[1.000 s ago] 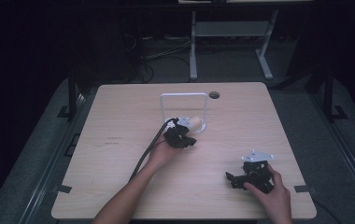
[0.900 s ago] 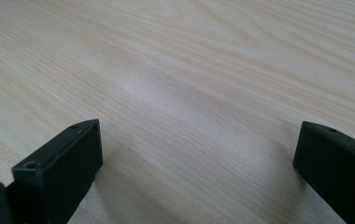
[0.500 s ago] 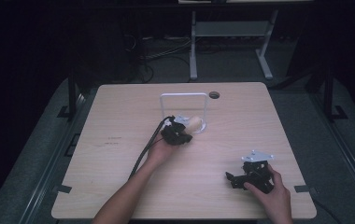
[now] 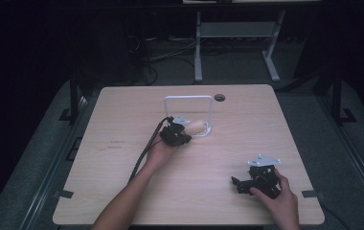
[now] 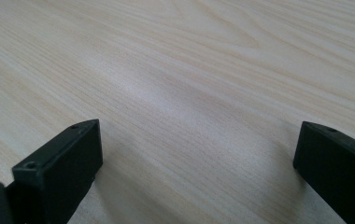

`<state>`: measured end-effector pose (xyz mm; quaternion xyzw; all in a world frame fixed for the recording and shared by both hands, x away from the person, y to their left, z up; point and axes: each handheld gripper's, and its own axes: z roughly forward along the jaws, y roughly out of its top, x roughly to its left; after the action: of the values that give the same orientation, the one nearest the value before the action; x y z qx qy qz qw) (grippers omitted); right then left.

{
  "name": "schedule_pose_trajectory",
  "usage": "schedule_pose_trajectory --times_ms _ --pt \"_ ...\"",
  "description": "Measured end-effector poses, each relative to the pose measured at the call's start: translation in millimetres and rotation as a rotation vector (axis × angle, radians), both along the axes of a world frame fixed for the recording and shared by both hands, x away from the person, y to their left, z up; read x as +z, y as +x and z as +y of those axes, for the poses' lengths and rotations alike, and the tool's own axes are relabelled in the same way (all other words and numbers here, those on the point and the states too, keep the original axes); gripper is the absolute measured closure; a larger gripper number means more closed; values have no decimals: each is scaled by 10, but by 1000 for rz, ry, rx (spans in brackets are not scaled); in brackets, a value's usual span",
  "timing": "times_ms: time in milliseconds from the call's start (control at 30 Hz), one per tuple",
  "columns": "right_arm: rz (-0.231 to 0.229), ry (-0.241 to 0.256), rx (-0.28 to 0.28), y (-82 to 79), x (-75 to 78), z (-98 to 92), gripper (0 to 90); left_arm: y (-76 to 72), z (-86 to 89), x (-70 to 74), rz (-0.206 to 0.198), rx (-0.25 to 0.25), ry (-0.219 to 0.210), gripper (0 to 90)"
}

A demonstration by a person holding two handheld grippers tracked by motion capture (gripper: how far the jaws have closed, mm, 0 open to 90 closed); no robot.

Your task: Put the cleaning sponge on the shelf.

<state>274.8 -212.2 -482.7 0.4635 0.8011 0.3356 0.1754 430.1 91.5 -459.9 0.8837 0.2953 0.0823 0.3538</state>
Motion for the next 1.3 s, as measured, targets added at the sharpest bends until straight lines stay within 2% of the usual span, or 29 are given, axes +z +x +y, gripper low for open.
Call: schedule_pose_trajectory --times_ms 667,933,1133,1300 --pt "0 1 0 0 0 0 10 116 152 19 -33 70 28 900" --pt "0 1 0 0 0 0 10 105 148 25 -29 61 27 900" --pt "0 1 0 0 -1 0 10 28 161 68 -14 48 0 897" --pt "0 0 0 0 0 0 10 -32 196 98 -2 41 -14 829"
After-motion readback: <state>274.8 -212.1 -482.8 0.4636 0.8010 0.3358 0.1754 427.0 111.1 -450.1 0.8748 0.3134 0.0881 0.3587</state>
